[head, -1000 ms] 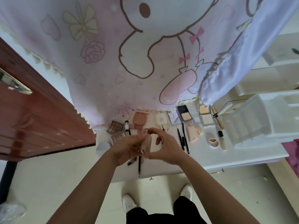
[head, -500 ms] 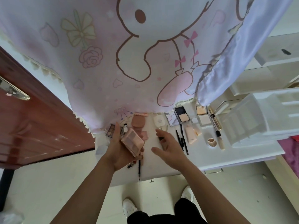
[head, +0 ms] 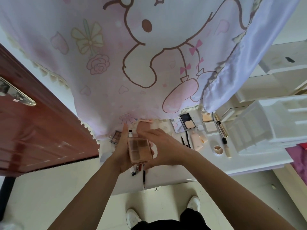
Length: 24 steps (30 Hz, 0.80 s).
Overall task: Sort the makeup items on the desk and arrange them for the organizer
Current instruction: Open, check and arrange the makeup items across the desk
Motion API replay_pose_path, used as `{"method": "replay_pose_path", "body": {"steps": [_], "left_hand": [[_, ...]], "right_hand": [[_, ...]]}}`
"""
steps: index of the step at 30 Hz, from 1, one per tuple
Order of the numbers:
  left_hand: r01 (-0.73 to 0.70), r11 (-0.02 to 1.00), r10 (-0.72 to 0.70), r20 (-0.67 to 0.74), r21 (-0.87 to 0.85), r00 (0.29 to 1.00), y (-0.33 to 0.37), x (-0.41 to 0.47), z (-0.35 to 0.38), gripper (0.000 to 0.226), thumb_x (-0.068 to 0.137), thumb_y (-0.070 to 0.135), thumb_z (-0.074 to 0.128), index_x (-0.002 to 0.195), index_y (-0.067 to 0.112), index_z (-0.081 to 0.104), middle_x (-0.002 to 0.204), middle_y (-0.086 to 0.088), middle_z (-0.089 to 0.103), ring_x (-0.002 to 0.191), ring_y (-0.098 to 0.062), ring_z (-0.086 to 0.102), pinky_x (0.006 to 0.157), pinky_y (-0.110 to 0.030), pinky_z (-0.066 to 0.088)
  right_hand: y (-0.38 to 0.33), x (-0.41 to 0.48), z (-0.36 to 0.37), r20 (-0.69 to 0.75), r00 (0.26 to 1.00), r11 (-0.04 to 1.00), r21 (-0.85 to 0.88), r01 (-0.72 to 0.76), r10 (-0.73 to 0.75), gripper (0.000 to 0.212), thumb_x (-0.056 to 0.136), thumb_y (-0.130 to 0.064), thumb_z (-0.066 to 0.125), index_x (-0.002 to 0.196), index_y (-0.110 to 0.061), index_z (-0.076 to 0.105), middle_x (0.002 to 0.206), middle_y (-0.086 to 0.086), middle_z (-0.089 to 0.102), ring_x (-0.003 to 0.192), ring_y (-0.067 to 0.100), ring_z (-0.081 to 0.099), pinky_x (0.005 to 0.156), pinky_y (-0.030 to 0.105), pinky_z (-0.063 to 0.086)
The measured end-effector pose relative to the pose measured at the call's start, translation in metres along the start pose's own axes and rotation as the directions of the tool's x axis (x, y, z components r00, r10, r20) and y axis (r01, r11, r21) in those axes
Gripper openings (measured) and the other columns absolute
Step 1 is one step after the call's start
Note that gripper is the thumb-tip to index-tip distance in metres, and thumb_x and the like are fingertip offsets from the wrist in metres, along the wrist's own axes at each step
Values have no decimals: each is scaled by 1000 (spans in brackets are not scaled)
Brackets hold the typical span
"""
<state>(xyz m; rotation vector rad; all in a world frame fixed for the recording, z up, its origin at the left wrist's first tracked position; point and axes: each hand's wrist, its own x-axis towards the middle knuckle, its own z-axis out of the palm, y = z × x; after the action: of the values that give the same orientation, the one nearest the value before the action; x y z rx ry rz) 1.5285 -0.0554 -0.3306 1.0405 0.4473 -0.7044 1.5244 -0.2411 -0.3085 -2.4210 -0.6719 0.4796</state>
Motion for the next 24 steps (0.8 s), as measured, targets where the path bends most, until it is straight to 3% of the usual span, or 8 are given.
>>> {"method": "replay_pose_path", "body": {"steps": [4,8,10,13,15,17,21,24], "left_hand": [[-19,1000,19,26,-14,999,0,-1,7,98,80,87,26,131,12,63,133,-21,62,124,-39,58,102,-55,48],[-35,999,34,52,15,998,0,-5,7,102,78,91,27,131,11,64,145,-33,43,137,-50,39,115,-64,27],[-35,999,33,67,34,997,0,-6,7,101,79,90,25,128,11,66,145,-34,40,137,-52,35,115,-63,27],[-17,997,11,71,80,997,0,-9,5,101,79,90,21,126,14,68,137,-31,53,124,-50,52,98,-55,45],[5,995,-13,87,99,996,1,-12,4,102,78,90,19,121,12,70,120,-29,63,98,-42,66,75,-44,55],[41,995,-53,129,93,990,2,-15,6,105,78,89,17,112,6,73,100,-28,65,78,-39,68,64,-40,57],[85,992,-104,216,95,971,-4,-12,4,111,78,90,18,116,-1,68,100,-30,63,83,-41,66,75,-45,54],[134,985,-158,250,109,955,-10,-4,-4,117,75,94,20,130,-1,60,114,-29,62,98,-46,63,86,-51,48]], "right_hand": [[-3,6,5,-35,999,996,-84,35,-38,109,64,-65,81,154,-31,30,149,-7,42,132,15,40,108,41,42],[-3,3,6,-44,998,999,-2,42,-42,103,65,-67,79,151,-30,36,146,-8,46,131,16,44,108,39,43],[-4,0,4,-56,996,996,42,78,-75,96,70,-67,77,150,-29,40,145,-8,48,131,15,47,108,38,44],[0,-5,-2,-34,998,986,155,53,-48,71,80,-63,70,142,-31,52,137,-10,59,124,10,54,106,34,45],[5,-5,-4,-39,998,956,292,-38,52,62,83,-72,57,131,-34,62,123,-10,69,110,8,64,98,36,52],[11,-2,-5,-82,984,899,424,-110,159,61,85,-78,46,114,-31,71,102,-4,75,91,16,70,86,42,58],[20,3,-12,-179,939,724,683,-96,293,25,103,-37,49,99,-20,67,90,7,75,84,22,73,70,32,56],[21,2,-10,-180,923,695,709,-118,341,21,103,-31,51,98,-16,65,88,8,75,77,17,71,64,25,52]]}}
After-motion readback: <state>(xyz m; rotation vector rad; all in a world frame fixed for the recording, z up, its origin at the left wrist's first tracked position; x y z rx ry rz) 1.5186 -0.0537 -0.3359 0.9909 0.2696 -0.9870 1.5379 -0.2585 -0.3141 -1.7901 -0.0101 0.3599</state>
